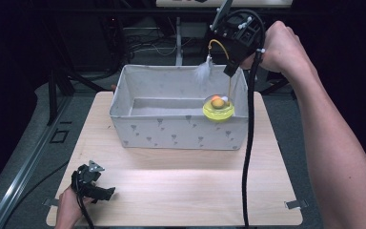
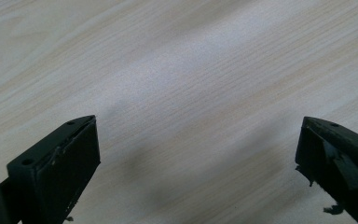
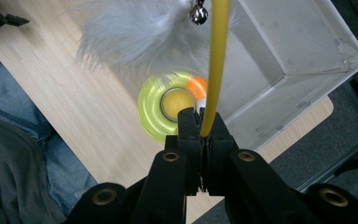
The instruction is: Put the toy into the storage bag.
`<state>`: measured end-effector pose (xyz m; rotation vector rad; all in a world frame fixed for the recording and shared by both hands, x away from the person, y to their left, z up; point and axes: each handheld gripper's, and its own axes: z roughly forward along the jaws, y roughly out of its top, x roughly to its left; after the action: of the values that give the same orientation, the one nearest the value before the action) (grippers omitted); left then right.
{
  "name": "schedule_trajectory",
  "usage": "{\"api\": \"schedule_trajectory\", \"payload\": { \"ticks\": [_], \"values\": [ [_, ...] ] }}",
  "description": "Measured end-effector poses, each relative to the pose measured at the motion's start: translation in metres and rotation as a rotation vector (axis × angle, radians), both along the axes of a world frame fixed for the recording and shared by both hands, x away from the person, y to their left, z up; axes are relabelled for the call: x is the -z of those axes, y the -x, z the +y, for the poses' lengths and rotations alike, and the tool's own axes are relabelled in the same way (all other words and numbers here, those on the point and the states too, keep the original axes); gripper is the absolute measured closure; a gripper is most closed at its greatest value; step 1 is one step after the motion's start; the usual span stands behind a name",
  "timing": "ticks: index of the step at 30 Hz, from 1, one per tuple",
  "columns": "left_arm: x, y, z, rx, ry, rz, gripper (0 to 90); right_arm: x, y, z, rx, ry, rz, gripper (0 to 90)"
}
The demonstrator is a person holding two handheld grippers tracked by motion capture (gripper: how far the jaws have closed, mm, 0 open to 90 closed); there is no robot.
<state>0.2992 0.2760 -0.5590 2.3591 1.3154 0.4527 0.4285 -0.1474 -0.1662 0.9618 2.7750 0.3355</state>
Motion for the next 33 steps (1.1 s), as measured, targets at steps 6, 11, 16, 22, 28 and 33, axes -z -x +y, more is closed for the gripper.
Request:
{"api": "schedule_trajectory", "payload": {
  "ticks": [6,11,16,22,28,33],
  "values": [
    [-0.001,0.001,0.000,0.004,-0.004,0.004,0.0,0.000,-0.011,-0.004,0.013,-0.016,-0.015,88.2],
    [-0.001,0.001,-0.001,0.006,-0.002,0.004,0.0,0.003,-0.025,-0.009,0.049,-0.034,-0.020,88.2],
    [-0.001,0.001,0.000,0.004,0.000,0.005,0.0,0.007,-0.035,-0.011,0.077,-0.037,-0.020,88.2],
    [0.000,0.001,0.000,0.008,0.000,0.006,0.0,0.016,-0.051,-0.019,0.137,-0.049,-0.020,88.2],
    [0.000,0.001,0.000,0.007,-0.003,0.006,0.0,0.027,-0.061,-0.020,0.165,-0.032,-0.026,88.2],
    [-0.001,0.001,0.001,-0.002,0.002,-0.001,0.0,0.038,-0.070,-0.023,0.182,-0.024,-0.033,88.2]
  ]
}}
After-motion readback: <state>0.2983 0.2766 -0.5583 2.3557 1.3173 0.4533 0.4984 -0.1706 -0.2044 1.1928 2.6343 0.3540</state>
